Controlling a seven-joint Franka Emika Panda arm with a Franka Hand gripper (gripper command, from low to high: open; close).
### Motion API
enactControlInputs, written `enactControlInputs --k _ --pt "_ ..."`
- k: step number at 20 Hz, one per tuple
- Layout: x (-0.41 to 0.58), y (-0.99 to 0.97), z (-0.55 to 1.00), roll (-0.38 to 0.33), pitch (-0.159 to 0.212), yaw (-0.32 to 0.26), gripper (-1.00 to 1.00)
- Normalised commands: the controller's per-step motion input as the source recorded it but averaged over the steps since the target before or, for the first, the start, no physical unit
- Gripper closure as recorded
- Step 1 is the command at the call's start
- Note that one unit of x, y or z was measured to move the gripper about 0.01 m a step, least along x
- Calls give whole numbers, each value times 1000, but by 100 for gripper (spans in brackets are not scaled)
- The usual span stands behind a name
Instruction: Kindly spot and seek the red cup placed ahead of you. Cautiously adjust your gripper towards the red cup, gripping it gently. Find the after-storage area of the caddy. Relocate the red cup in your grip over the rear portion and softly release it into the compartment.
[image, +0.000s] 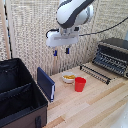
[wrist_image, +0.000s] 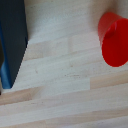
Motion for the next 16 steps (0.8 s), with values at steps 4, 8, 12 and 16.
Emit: enactControlInputs --k 4,8,12,16 --pt "0 -838 -4 52 8 -10 -100" --pt "0 -871 0 71 1 0 -100" --pt "-28 -821 0 75 0 4 -100" --pt "-185 -631 -60 36 53 17 -100"
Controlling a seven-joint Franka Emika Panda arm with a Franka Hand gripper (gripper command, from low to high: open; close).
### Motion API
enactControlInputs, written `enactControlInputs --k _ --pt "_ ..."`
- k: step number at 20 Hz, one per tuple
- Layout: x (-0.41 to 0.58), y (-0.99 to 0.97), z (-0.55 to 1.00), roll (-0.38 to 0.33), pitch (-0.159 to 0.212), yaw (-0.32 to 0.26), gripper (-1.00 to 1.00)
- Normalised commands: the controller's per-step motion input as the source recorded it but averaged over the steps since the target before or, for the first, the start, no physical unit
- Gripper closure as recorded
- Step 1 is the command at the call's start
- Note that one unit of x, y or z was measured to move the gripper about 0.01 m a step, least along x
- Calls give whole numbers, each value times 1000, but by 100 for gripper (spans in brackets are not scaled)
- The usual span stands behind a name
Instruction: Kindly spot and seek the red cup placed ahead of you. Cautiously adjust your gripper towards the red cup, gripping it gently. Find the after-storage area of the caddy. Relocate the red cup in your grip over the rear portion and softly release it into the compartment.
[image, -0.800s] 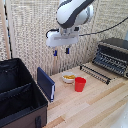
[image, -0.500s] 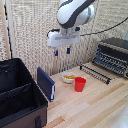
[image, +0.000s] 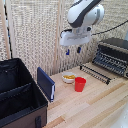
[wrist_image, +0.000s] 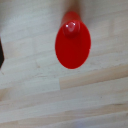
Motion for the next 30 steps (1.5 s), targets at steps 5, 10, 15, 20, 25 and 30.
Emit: enactControlInputs --k 5,10,15,20,25,30 --pt "-326 -429 -155 4 82 4 -100" --pt "-277 -185 -210 0 32 25 -100" --pt "-158 -62 -326 -17 -21 59 -100" --pt "-151 -13 -418 -57 -43 72 -100" --pt "-74 -132 -413 -42 -33 74 -100" --pt "-154 -155 -406 -30 -17 74 -100"
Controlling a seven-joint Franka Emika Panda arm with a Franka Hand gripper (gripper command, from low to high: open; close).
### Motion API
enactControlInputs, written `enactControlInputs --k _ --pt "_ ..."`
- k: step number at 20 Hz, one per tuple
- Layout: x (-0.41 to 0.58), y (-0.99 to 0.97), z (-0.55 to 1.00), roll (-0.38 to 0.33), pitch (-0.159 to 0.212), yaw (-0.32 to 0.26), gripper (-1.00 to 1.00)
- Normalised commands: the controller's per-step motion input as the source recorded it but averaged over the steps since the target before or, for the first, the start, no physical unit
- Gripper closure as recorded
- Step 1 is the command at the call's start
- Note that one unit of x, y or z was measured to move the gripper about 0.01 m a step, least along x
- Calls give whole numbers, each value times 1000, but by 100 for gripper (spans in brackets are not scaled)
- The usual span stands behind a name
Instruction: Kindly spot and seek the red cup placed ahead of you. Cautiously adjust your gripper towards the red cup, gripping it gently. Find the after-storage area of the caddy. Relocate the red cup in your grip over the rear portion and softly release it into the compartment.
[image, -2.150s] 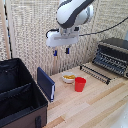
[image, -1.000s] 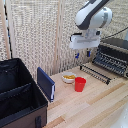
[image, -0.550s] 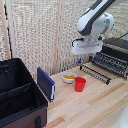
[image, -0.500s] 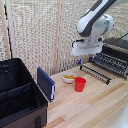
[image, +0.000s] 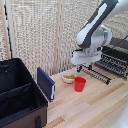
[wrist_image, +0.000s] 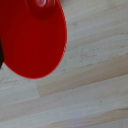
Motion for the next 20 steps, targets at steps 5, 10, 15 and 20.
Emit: enactControlInputs --k 5,10,15,20 --pt "-86 -161 -432 -41 -18 81 -100" --pt "-18 -98 -402 -62 -27 81 -100" --pt "-107 33 -302 -107 0 54 100" --pt "-114 71 -110 -63 0 16 100"
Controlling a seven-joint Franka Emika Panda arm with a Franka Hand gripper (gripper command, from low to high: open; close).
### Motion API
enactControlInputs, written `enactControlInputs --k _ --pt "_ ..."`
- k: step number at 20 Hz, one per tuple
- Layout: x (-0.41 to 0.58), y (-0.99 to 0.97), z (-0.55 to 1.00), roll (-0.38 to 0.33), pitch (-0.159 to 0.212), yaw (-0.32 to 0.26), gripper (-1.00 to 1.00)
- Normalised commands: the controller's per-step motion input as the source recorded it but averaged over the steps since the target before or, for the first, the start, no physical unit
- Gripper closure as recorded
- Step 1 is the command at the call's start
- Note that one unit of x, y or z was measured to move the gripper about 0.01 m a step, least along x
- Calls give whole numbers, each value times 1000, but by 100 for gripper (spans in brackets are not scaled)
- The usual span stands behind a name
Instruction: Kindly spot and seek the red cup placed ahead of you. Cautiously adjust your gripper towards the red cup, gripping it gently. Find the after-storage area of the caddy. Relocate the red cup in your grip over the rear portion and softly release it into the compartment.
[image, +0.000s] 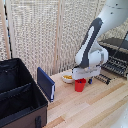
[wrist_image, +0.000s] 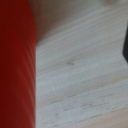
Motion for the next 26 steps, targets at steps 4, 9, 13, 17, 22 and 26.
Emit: enactControlInputs --k 4,9,13,17,22,26 --pt "-164 48 -42 -30 -6 9 100" --pt "-93 116 39 -2 -41 -19 100" --pt "-86 108 417 57 6 -41 100" --pt "-59 125 754 110 94 -2 100" --pt "0 146 823 99 94 0 100" --pt "171 241 853 83 95 10 100"
